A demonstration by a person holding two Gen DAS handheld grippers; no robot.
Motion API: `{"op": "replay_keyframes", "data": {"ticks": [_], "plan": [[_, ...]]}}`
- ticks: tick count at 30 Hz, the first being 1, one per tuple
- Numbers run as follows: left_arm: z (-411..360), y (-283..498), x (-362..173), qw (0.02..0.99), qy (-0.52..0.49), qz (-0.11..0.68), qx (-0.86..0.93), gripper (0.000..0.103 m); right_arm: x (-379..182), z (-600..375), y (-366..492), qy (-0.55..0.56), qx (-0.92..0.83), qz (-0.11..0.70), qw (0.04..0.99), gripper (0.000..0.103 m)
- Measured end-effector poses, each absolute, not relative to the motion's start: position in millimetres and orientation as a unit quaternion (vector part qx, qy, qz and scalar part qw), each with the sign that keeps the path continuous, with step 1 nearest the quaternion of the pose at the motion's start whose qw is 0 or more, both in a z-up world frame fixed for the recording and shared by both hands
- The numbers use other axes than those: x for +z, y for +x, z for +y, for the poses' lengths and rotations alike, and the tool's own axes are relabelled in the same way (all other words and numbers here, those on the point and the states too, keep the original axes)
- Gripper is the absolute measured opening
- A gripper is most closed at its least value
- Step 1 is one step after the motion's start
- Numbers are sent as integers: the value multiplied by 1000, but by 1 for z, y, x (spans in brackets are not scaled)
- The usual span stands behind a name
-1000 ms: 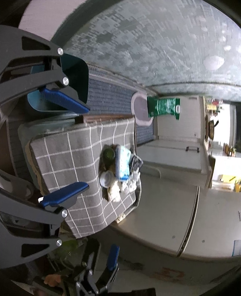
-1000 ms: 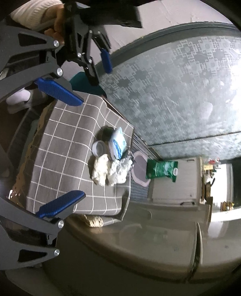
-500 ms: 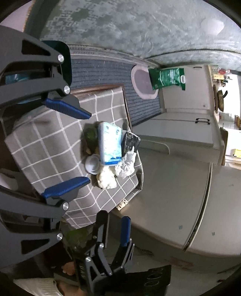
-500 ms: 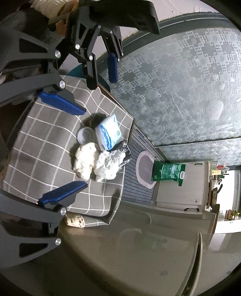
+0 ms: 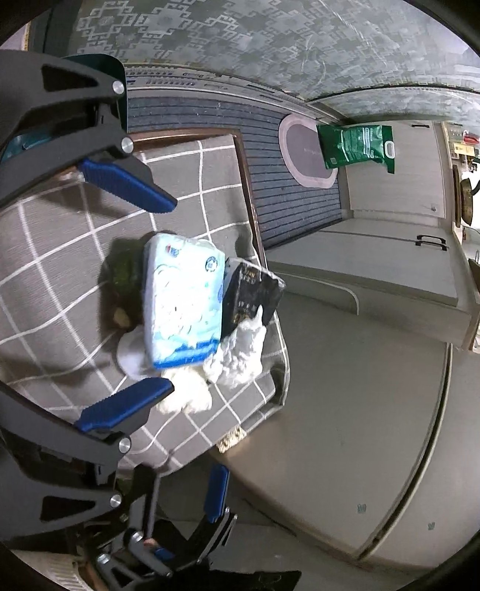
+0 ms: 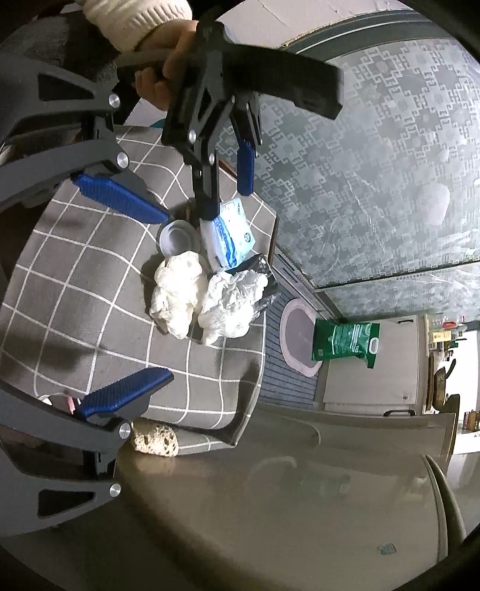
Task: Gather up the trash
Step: 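Reach the left gripper to the blue-white wipes pack and grasp it, then carry the wipes pack with the left gripper while the right gripper grasps crumpled tissues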
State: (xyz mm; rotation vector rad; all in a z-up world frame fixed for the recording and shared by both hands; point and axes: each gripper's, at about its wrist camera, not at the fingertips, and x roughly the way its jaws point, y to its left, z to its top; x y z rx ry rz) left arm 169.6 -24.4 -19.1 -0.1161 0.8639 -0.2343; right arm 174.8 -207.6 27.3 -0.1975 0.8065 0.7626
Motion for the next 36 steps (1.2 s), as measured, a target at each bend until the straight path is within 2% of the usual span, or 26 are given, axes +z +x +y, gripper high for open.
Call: {"op": "replay_keyframes", "data": {"ticks": [15, 18, 19, 21, 24, 27, 36], "plan": [[-15, 198, -36, 888, -113, 431, -114, 92, 7, -194, 193, -98, 346, 402, 842, 85], [-16, 199, -38, 885, -115, 436, -114, 75, 5, -192, 196, -99, 344, 404, 842, 85], [-16, 199, -37, 885, -113, 436, -115, 74, 4, -192, 197, -97, 345, 405, 841, 83], [-16, 197, -36, 885, -110, 436, -119, 74, 2, -190, 197, -97, 348, 412, 836, 68], [-15, 192, -34, 888, -110, 431, -120, 73, -3, -185, 197, -106, 350, 419, 831, 55], [-11, 186, -26, 894, -116, 417, -120, 73, -4, -180, 196, -110, 351, 420, 830, 48], [-3, 162, 3, 906, -125, 383, -126, 73, -4, -166, 191, -144, 333, 413, 836, 43]]}}
